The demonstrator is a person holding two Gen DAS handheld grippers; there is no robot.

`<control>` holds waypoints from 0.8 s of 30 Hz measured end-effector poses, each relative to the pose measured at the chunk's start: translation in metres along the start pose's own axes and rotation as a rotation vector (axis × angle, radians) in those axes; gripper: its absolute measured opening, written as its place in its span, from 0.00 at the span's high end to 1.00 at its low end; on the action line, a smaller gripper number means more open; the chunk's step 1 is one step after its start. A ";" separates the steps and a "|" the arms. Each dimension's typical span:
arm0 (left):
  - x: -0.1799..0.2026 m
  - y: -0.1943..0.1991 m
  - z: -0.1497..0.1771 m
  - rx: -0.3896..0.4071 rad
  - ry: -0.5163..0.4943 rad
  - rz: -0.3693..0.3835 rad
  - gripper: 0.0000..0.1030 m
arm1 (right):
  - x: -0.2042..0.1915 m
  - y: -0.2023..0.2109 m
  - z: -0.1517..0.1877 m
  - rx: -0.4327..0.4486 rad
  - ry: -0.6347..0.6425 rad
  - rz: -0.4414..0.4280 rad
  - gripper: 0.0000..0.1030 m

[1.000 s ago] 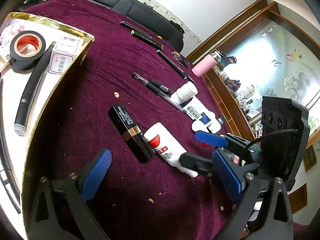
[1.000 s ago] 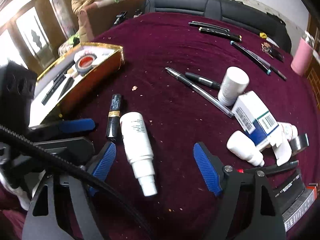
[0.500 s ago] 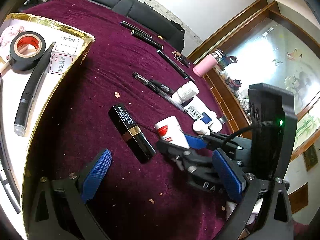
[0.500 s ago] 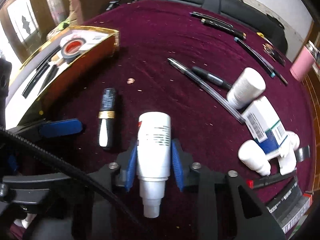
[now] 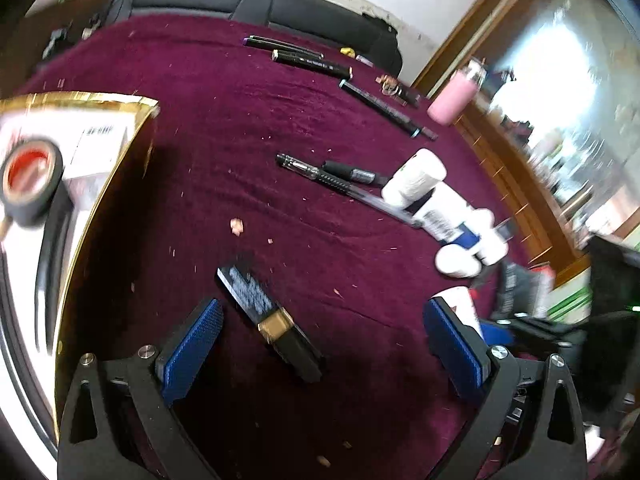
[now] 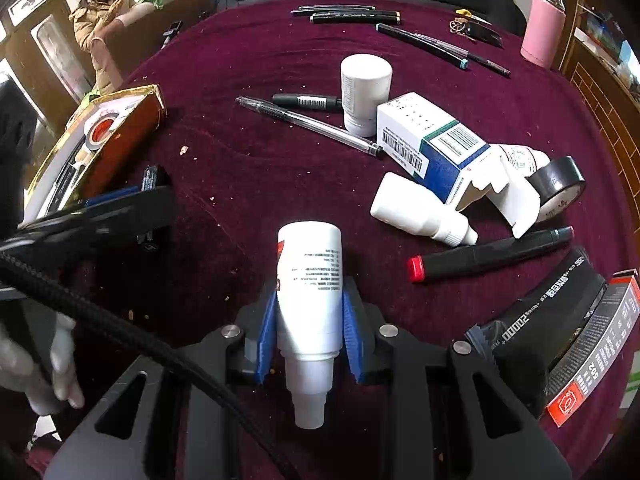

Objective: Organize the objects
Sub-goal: 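Grasp the black gold-banded lipstick with the left tool while the right tool holds the bottle, then carry the lipstick and spray bottle into the tray and release both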

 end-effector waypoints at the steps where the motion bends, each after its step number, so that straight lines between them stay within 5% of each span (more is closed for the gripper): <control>1: 0.001 -0.003 -0.002 -0.006 -0.027 -0.023 0.06 | -0.001 0.000 -0.001 0.002 -0.002 0.003 0.74; 4: 0.001 -0.006 -0.001 -0.018 -0.090 -0.069 0.14 | 0.000 -0.001 -0.002 0.007 -0.009 -0.002 0.74; 7: 0.000 -0.004 0.000 -0.029 -0.144 -0.088 0.55 | 0.003 -0.002 -0.002 0.010 -0.026 -0.020 0.74; 8: -0.003 -0.004 0.000 -0.039 -0.145 -0.075 0.77 | 0.003 -0.002 -0.003 0.010 -0.031 -0.024 0.73; 9: -0.005 -0.005 0.000 -0.048 -0.135 -0.055 0.82 | 0.003 -0.002 -0.002 0.011 -0.033 -0.025 0.73; 13: -0.010 -0.003 0.001 -0.050 -0.129 -0.042 0.86 | 0.003 -0.002 -0.002 0.017 -0.035 -0.025 0.73; 20: 0.001 -0.008 0.000 -0.055 -0.233 -0.146 0.85 | 0.003 -0.004 -0.003 0.009 -0.036 -0.020 0.72; 22: 0.006 -0.009 0.002 -0.040 -0.274 -0.182 0.80 | 0.003 -0.004 -0.003 0.003 -0.040 -0.018 0.72; 24: 0.018 -0.011 0.005 -0.018 -0.340 -0.202 0.63 | 0.003 -0.005 -0.004 0.006 -0.050 -0.020 0.72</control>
Point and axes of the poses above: each gripper's, at about its wrist camera, not at the fingertips, and y roughly against the way its jaws point, x to its right, z to its underside, the point moved 8 cm from there along -y, roughly the way its jaws point, and after that the axes turned 10 degrees about -y, right-handed, at the moved point
